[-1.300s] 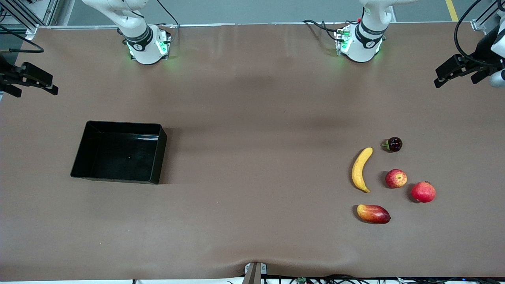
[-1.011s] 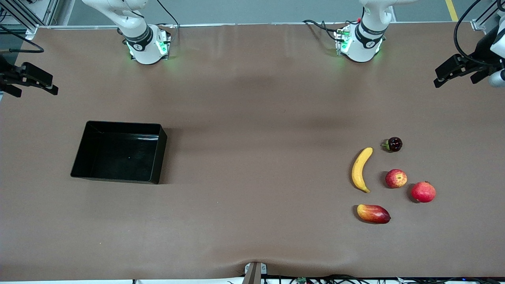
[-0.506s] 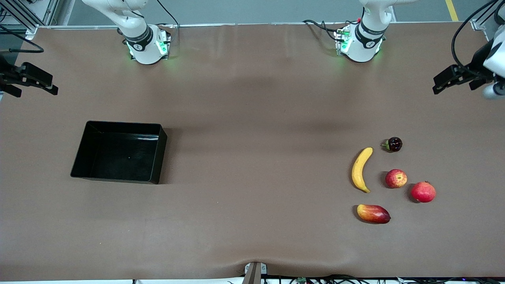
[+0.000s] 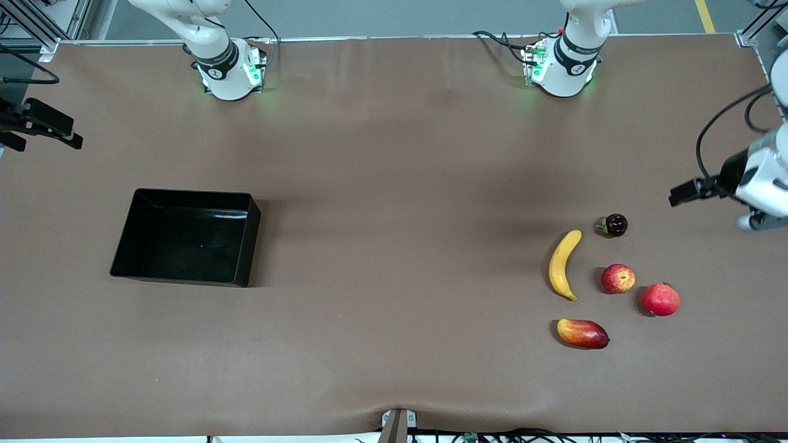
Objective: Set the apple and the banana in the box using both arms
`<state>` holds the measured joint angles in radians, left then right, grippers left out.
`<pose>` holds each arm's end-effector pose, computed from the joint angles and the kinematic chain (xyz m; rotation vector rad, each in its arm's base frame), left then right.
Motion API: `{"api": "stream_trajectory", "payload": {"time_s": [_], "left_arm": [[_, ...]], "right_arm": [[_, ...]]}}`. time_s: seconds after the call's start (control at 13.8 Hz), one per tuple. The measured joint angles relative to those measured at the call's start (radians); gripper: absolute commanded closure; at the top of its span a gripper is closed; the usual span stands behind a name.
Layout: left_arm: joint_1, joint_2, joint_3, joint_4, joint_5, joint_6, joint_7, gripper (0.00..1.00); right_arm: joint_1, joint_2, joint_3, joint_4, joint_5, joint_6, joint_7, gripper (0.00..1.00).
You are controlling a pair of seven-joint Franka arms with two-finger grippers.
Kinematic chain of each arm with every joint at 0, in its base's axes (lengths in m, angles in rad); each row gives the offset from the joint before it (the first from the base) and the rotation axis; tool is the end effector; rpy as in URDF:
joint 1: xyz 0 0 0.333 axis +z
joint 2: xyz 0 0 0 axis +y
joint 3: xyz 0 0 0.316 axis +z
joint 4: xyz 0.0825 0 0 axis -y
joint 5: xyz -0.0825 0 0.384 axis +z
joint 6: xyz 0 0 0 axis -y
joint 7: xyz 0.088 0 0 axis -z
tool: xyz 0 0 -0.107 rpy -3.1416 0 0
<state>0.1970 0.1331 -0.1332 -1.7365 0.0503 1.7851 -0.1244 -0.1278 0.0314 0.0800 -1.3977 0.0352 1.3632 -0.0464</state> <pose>0.5918 0.0456 0.4877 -3.0935 -0.2727 0.1278 0.5411 -0.0224 0.6697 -3.0998 -0.0074 0.0992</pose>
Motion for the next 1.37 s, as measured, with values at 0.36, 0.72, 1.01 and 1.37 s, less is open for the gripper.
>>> {"api": "stream_trajectory", "payload": {"time_s": [0.36,0.72,1.01,1.37], "left_arm": [[0.028,0.164,0.0,-0.011,0.03,0.166,-0.049,0.0],[0.021,0.27,-0.007,-0.002,0.096,0.298,-0.237,0.0],[0.03,0.378,-0.006,0.023,0.08,0.425,-0.316,0.0],[0.017,0.433,-0.011,0.076,0.078,0.43,-0.348,0.0]], "right_arm": [[-0.046,0.027,-0.001,-0.005,-0.004,0.028,0.0,0.0],[-0.146,0.115,-0.005,-0.016,-0.005,0.11,-0.001,0.0],[-0.185,0.269,-0.004,-0.03,-0.036,0.181,-0.012,0.0],[-0.199,0.461,-0.002,-0.066,-0.082,0.318,-0.046,0.0]]}}
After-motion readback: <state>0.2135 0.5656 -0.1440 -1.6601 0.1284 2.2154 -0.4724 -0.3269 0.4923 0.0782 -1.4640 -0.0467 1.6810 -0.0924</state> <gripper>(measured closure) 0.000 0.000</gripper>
